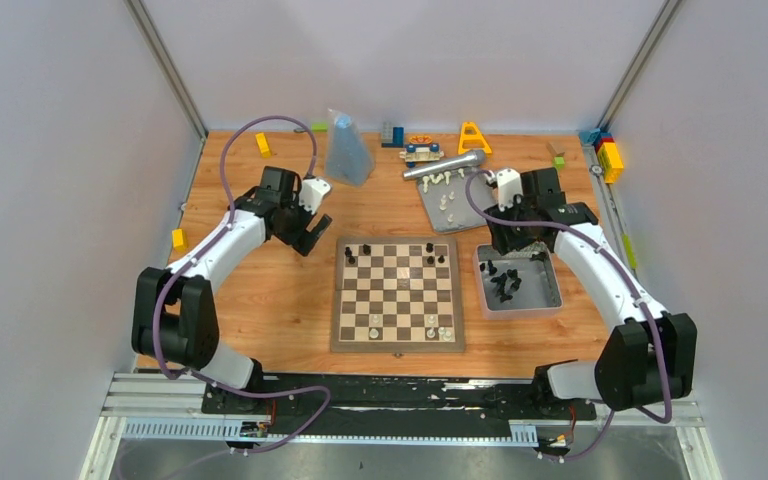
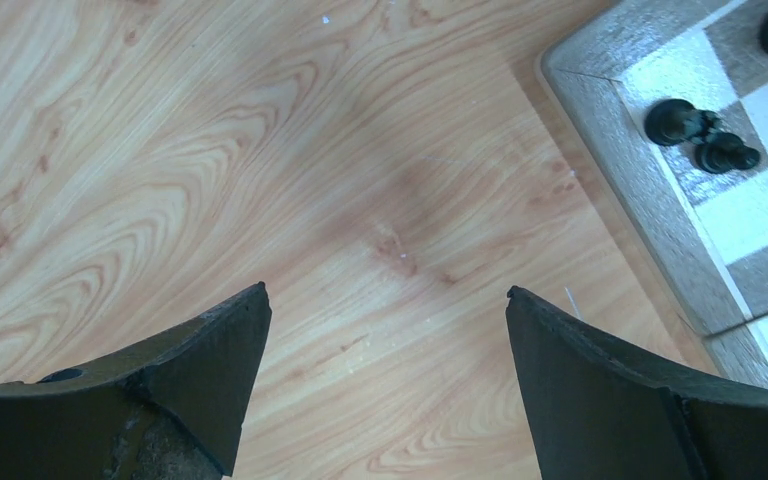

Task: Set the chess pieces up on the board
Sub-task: Adjust the chessboard at the center of the board, then pick up the chess piece from the storage box.

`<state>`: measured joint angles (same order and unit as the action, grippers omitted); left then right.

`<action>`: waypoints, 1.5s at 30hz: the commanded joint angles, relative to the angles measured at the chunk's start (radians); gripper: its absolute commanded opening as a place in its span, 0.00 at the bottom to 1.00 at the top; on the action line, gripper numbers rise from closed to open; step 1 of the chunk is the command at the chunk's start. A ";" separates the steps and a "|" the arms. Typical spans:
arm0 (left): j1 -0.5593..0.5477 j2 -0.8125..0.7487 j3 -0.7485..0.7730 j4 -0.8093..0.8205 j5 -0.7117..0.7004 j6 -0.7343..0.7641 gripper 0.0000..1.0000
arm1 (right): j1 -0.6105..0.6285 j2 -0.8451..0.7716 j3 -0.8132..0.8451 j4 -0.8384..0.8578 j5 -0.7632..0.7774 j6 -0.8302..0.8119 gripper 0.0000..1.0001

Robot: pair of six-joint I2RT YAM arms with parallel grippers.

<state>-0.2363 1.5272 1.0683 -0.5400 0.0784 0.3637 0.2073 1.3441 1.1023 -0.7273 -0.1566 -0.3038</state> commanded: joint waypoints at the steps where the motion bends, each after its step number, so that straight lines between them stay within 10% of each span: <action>1: -0.006 -0.078 0.013 -0.068 -0.005 -0.010 0.96 | -0.056 -0.025 -0.064 -0.108 0.063 -0.040 0.47; 28: -0.007 -0.125 -0.006 -0.082 0.001 -0.016 0.95 | -0.159 0.115 -0.210 0.002 -0.021 -0.067 0.34; 45: -0.006 -0.141 -0.020 -0.080 -0.002 -0.013 0.93 | -0.177 0.052 -0.130 -0.119 0.030 -0.120 0.08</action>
<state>-0.2405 1.4303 1.0565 -0.6231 0.0700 0.3622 0.0395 1.4609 0.9001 -0.7746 -0.1516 -0.3885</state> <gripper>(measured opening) 0.934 0.184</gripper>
